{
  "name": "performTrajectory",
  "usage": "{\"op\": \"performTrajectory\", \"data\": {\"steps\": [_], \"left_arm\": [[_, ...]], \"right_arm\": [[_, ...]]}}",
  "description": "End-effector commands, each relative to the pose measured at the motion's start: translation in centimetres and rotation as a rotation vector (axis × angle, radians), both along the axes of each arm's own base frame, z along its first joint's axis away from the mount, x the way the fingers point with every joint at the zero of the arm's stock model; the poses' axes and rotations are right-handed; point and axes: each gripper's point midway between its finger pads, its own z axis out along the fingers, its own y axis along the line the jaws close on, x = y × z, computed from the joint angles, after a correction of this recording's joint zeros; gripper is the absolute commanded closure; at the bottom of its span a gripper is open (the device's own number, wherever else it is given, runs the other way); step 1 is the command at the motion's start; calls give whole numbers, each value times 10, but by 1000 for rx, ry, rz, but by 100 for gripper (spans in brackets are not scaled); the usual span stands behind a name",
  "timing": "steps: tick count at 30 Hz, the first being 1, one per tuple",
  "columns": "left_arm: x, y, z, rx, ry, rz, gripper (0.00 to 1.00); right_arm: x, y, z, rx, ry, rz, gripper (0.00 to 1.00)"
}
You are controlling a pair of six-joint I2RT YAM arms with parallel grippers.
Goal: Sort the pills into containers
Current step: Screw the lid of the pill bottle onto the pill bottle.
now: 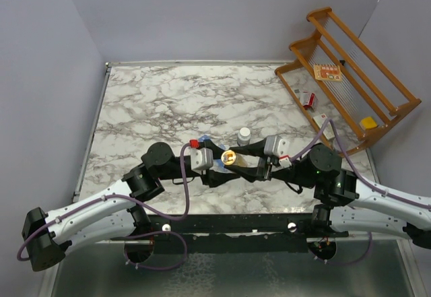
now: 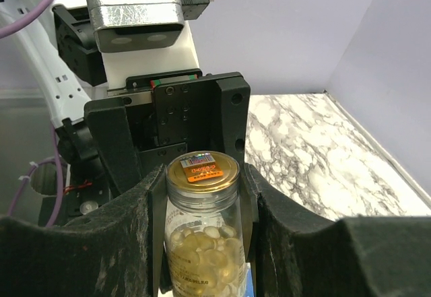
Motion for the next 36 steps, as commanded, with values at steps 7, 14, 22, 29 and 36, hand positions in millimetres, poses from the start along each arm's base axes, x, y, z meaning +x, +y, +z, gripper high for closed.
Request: {"op": "performTrajectory", "data": {"steps": [7,14,22,29,36], "left_arm": [[42,25,43,-140,-79,272,67],[51,31,41,-150,-69,336,46],[66,48,38,-163,-72,455,44],[75,69,25,-161,-35,568,45],[79,87,18,-154,-15,648,48]], "right_arm": [[35,2,3,31,-20,-186,99],[44,17,10,80,-34,-204,99],[64,26,16,128,-63,-299,99],[93,37,24,159,-123,-418,99],[137,48,10,179,-65,-462,99]]}}
